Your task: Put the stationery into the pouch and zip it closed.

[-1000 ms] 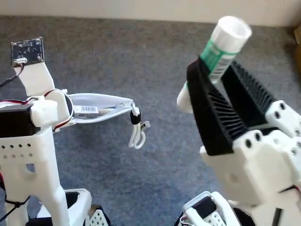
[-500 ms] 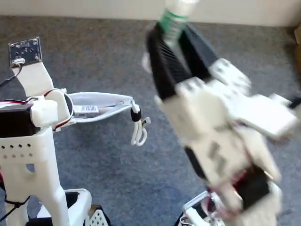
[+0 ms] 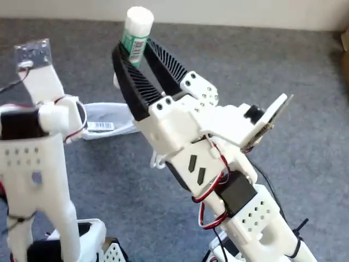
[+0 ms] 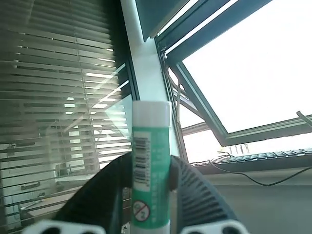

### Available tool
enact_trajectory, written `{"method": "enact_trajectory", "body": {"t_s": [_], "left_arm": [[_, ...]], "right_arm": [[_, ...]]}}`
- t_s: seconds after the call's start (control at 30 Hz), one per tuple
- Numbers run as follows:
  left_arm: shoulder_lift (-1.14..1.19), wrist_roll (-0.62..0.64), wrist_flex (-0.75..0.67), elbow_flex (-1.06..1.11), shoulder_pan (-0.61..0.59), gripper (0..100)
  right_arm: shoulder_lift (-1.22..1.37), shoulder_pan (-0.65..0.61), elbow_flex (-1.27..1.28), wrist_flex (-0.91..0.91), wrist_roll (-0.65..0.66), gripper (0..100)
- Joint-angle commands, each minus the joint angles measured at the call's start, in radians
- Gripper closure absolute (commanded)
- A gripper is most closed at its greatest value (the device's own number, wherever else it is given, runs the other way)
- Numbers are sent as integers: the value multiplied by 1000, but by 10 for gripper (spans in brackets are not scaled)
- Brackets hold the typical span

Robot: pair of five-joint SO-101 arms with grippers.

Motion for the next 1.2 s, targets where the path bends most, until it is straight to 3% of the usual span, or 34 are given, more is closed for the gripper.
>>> {"method": "enact_trajectory", "body": {"t_s": [0.0,0.27,1.03,1.17], "left_arm": [[130,14,5,-120,-61,993],[185,14,5,-166,-133,993],[194,14,5,-151,-203,993],[194,14,5,-128,-203,993]], "right_arm": [[-7,-19,-10,-24,-2,993],[113,-85,-8,-24,-2,993],[461,-87,-8,-24,0,993],[476,-91,-8,-24,135,992]]}}
